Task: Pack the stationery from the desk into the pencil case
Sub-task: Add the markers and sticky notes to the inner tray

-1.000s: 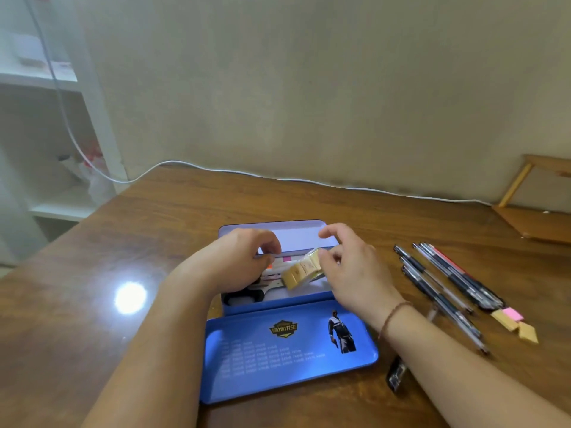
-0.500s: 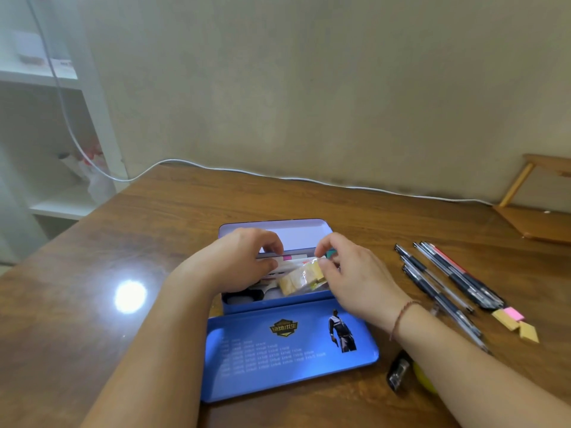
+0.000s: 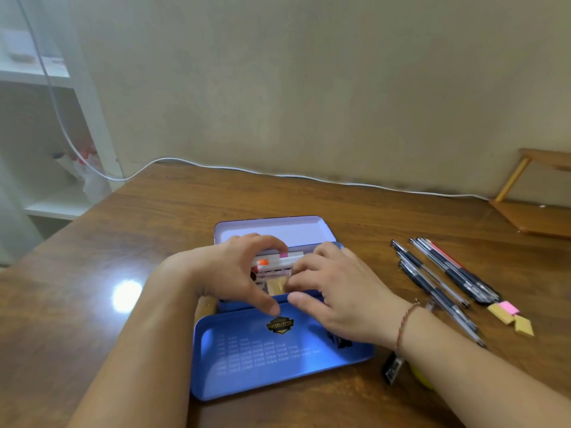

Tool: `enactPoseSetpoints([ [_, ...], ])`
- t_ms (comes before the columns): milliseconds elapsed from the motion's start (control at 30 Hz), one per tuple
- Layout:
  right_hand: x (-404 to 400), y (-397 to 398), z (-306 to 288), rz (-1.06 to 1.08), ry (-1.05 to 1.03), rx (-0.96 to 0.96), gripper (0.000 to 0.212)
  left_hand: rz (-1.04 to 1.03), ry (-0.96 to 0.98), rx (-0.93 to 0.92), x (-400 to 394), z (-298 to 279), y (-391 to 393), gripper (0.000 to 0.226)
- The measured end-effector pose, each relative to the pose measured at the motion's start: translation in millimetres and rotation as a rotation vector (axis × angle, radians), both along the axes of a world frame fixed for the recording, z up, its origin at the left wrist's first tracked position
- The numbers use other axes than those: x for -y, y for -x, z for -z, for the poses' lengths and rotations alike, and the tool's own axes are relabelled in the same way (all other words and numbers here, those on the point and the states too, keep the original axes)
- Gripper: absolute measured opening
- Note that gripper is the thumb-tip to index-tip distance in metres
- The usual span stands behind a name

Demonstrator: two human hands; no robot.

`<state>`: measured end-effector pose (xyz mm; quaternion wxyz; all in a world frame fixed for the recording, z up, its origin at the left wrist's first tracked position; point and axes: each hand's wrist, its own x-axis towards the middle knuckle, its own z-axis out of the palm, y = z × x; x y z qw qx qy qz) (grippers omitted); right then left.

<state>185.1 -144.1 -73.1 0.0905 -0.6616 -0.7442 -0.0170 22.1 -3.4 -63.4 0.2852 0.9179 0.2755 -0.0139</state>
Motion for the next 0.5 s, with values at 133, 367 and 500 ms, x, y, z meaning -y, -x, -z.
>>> enactPoseSetpoints([
  [133, 6, -8, -1, 0.026, 0.024, 0.066, 0.039, 0.003, -0.088, -0.007, 2, 1, -4, 0.087],
  [367, 47, -42, -18, 0.192, -0.291, -0.156, 0.018, 0.001, -0.092, 0.028, 0, 6, -7, 0.084],
  [500, 91, -100, -22, 0.243, -0.027, -0.123, 0.018, -0.005, -0.138, 0.044, 1, 12, -15, 0.076],
])
